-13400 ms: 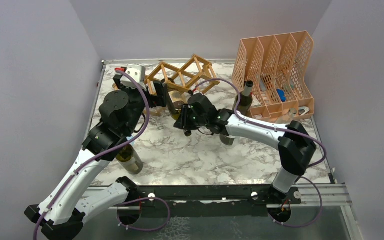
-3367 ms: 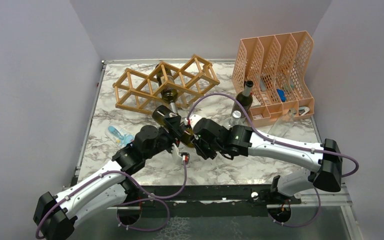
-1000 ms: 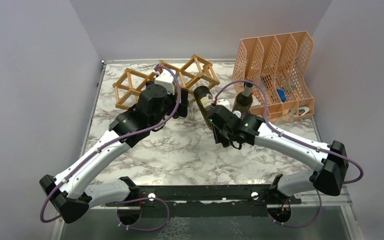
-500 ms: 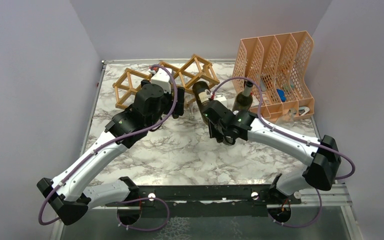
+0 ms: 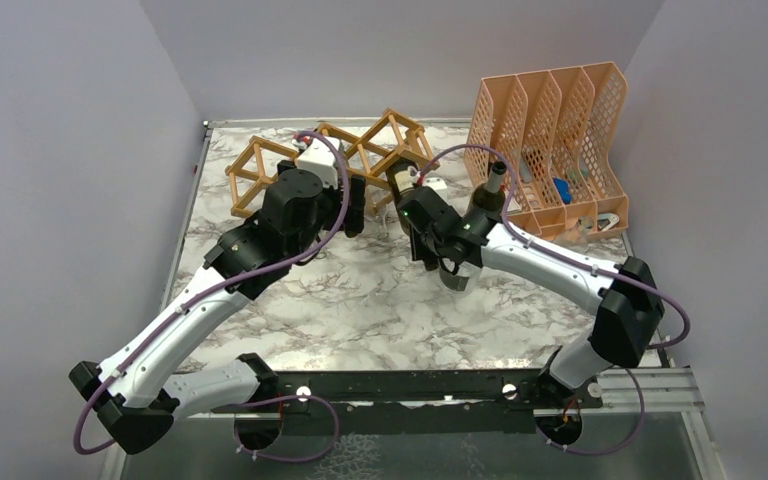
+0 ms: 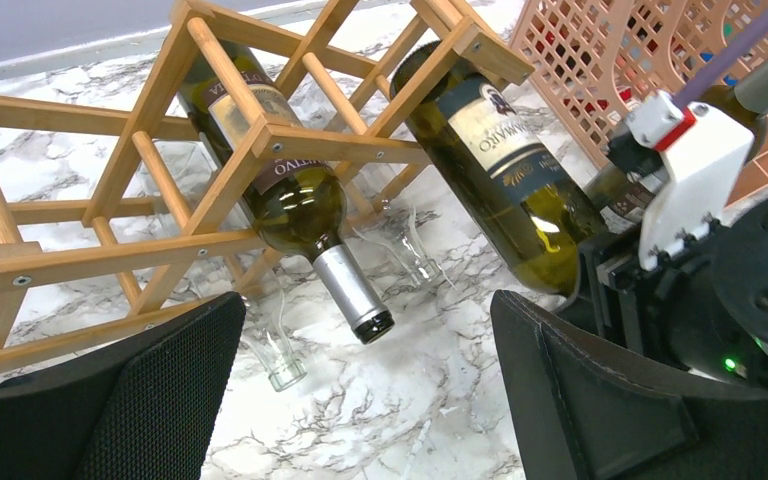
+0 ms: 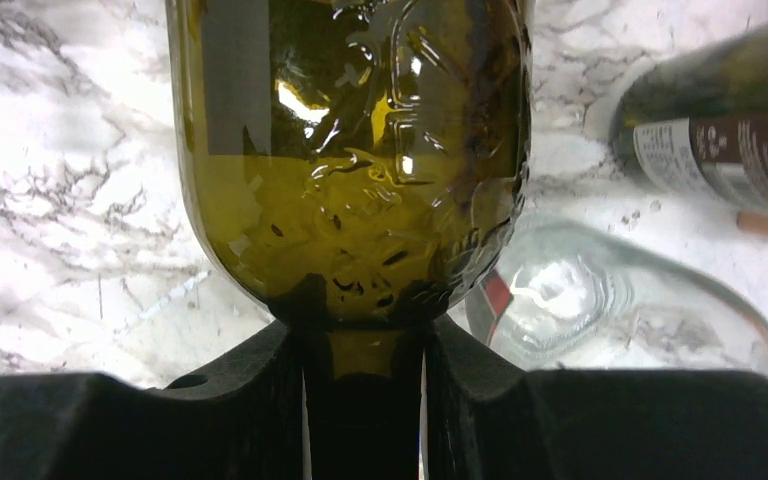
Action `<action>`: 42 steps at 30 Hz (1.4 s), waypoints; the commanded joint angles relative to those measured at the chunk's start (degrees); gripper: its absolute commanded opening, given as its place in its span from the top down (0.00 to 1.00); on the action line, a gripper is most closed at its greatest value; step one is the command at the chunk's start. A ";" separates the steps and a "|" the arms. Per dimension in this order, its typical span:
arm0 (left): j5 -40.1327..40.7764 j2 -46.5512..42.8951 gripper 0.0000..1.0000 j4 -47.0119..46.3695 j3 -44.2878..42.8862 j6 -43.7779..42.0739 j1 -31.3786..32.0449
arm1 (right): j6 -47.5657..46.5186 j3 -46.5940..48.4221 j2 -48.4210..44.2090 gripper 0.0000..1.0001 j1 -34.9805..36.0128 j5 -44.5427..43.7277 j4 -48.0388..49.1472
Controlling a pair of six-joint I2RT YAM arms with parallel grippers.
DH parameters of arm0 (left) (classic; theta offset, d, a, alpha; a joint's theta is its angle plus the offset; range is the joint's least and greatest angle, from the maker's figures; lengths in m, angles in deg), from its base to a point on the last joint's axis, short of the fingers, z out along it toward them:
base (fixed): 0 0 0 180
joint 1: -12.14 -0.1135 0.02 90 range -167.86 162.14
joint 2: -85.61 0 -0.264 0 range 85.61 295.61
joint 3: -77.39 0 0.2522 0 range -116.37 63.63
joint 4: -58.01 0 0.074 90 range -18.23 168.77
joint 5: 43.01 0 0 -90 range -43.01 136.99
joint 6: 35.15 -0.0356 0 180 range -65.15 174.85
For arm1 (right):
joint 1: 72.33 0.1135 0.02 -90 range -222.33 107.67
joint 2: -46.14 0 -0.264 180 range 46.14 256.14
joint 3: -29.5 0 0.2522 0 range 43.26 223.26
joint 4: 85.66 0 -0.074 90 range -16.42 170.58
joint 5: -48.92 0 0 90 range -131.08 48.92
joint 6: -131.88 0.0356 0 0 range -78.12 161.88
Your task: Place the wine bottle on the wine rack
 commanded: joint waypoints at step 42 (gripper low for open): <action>-0.07 -1.31 0.01 3.42 -4.47 1.02 -0.29 | -21.19 23.44 21.83 0.50 -9.61 2.36 12.61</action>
